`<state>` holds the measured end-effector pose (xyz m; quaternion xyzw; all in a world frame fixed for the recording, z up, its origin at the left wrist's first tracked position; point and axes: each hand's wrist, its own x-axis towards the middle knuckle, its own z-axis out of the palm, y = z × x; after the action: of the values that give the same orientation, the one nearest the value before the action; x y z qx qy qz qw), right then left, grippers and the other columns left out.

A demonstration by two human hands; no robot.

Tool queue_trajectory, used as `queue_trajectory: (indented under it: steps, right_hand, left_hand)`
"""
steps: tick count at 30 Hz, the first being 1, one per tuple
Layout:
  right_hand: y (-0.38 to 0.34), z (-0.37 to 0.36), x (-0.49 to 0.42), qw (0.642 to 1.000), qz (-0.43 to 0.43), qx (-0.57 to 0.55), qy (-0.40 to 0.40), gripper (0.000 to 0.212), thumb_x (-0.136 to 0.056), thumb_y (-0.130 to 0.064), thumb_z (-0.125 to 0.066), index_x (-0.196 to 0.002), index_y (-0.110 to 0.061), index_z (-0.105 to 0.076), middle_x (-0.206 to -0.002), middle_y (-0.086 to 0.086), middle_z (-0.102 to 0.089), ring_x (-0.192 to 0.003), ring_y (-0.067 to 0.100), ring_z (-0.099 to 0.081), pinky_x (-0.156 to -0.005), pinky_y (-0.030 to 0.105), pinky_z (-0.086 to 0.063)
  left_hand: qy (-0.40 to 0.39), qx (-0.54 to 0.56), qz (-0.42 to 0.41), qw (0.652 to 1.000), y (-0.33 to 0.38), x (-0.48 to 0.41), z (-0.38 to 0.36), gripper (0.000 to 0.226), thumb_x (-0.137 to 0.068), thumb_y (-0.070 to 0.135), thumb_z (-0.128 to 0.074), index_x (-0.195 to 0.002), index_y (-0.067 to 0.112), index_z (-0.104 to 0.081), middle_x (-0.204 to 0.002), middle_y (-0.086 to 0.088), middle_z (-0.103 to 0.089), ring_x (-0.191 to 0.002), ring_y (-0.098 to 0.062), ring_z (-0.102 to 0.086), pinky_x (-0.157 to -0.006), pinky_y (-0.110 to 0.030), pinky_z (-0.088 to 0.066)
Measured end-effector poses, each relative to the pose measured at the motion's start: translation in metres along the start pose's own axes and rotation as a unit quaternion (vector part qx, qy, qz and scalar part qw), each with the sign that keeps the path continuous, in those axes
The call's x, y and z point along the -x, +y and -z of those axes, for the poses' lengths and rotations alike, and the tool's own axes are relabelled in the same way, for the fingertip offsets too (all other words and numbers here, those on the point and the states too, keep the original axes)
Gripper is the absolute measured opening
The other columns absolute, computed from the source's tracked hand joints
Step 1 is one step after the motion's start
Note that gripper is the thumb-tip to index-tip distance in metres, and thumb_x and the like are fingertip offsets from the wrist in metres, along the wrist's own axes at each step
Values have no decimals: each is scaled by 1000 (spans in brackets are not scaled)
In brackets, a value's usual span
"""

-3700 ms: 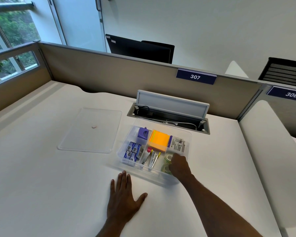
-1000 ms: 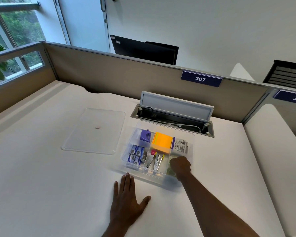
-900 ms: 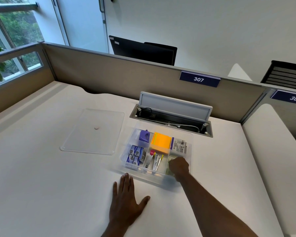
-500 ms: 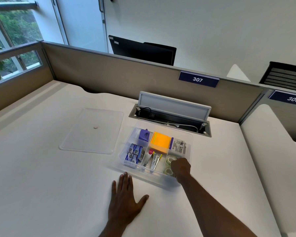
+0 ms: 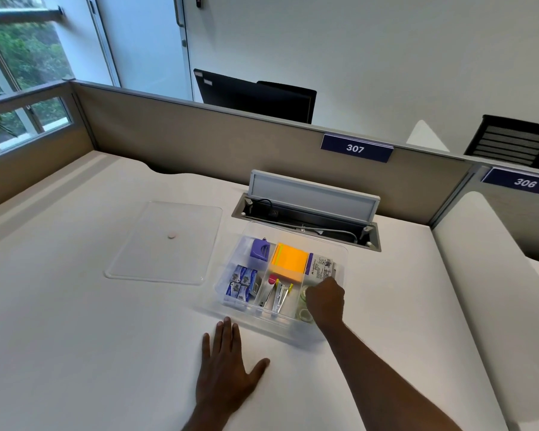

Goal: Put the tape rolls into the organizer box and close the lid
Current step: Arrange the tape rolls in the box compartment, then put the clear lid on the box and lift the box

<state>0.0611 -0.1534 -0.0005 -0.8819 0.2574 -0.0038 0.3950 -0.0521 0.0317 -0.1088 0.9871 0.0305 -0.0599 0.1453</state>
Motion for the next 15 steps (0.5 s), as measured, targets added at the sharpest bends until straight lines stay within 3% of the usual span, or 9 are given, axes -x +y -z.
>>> queue_trajectory:
  steps: [3,5,6,8,10,13,15]
  right_hand:
    - [-22,1,8,996,86,12,19,25,-86,-6,-55,-109,2,-63,-111,19,-69,-100,34,-66,-85,40,-58]
    - [-41,-2,14,989,144,21,23,19,-86,-4,-52,-95,3,-67,-94,19,-72,-87,32,-67,-74,35,-55]
    - [-51,-6,17,986,164,27,24,19,-88,-4,-49,-89,2,-67,-87,17,-71,-82,30,-66,-68,32,-51]
    - [-74,-18,21,983,181,31,19,26,-90,-7,-43,-79,0,-66,-80,16,-69,-75,30,-63,-63,31,-46]
    - [-96,-33,25,982,188,17,1,28,-90,-8,-43,-70,1,-61,-72,16,-65,-68,31,-59,-62,35,-46]
    - [-126,-63,35,981,194,-2,-26,33,-90,-8,-46,-56,-5,-49,-54,8,-51,-51,17,-43,-57,30,-33]
    - [-139,-79,41,980,190,2,-65,30,-90,-10,-48,-63,0,-59,-62,15,-61,-55,19,-47,-59,26,-31]
  left_hand:
    - [-13,19,-7,1000,0,1,5,110,-70,90,-10,-150,14,2,-157,-3,14,-148,-22,10,-114,-41,23]
    - [-14,38,-22,999,-4,1,9,100,-79,81,-19,-150,13,-2,-156,-1,14,-148,-20,8,-112,-36,26]
    - [-8,55,-30,998,-8,0,13,89,-85,73,-27,-150,14,-12,-158,0,6,-149,-18,0,-116,-34,17]
    - [38,118,-35,992,-20,-4,29,55,-92,50,-45,-137,18,-47,-154,0,-33,-141,-16,-32,-118,-31,-15]
    - [128,181,-7,975,-35,-12,48,26,-89,29,-62,-112,20,-69,-127,0,-65,-118,-17,-59,-104,-31,-42]
    - [199,282,92,934,-63,-37,85,18,-86,15,-66,-103,10,-72,-111,-7,-72,-102,-23,-67,-93,-35,-52]
    - [226,307,122,917,-80,-58,107,17,-86,10,-66,-101,5,-71,-107,-12,-73,-98,-27,-68,-90,-38,-54]
